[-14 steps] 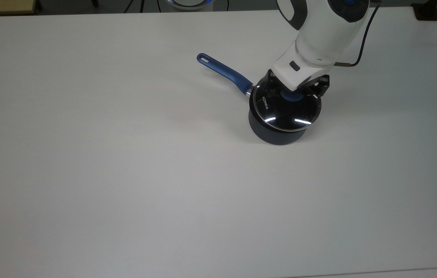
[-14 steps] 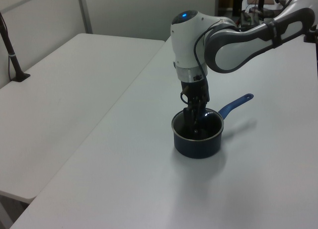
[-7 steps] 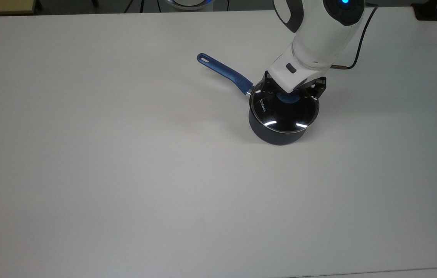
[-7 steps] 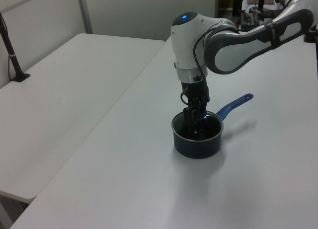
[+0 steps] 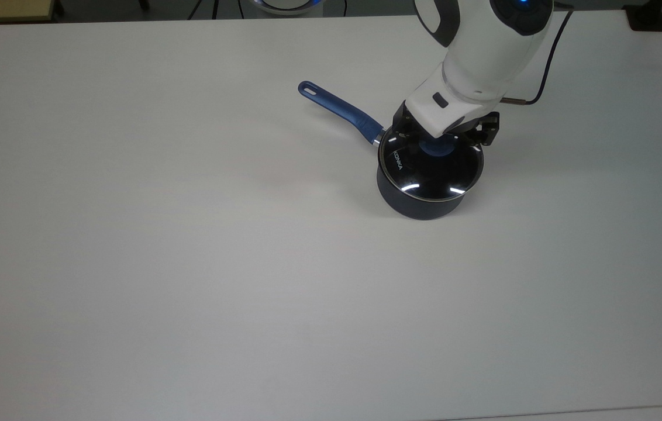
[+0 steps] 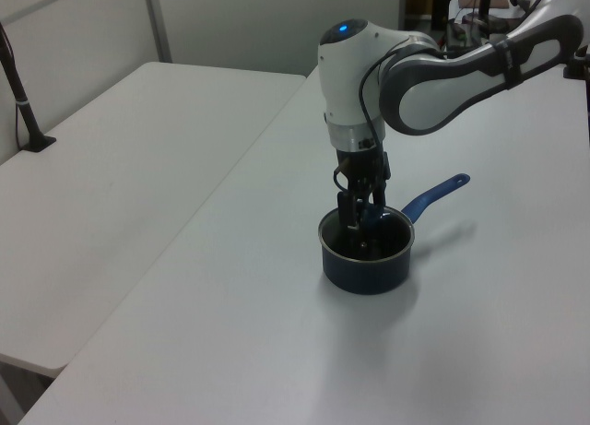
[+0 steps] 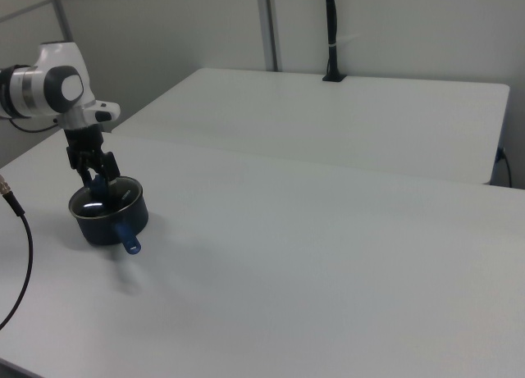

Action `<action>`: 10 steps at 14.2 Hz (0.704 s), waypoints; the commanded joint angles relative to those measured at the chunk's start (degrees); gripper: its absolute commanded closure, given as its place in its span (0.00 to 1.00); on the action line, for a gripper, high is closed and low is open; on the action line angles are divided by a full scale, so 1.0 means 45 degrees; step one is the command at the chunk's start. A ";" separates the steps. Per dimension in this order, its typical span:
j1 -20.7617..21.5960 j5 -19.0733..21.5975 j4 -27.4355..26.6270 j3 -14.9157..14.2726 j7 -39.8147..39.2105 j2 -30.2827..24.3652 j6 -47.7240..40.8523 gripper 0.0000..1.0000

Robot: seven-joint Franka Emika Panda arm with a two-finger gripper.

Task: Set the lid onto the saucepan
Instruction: 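Open the gripper and raise it away from the lid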

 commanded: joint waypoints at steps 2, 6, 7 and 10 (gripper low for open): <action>0.0116 -0.0189 -0.0304 -0.0249 -0.0762 -0.1681 -0.1014 0.00; -0.0780 -0.0150 -0.0304 -0.0269 -0.1581 -0.2853 -0.2281 0.00; -0.1111 -0.0169 -0.0304 -0.0269 -0.1990 -0.3107 -0.2731 0.00; -0.2438 -0.0208 -0.0324 -0.0269 -0.3668 -0.3655 -0.3632 0.00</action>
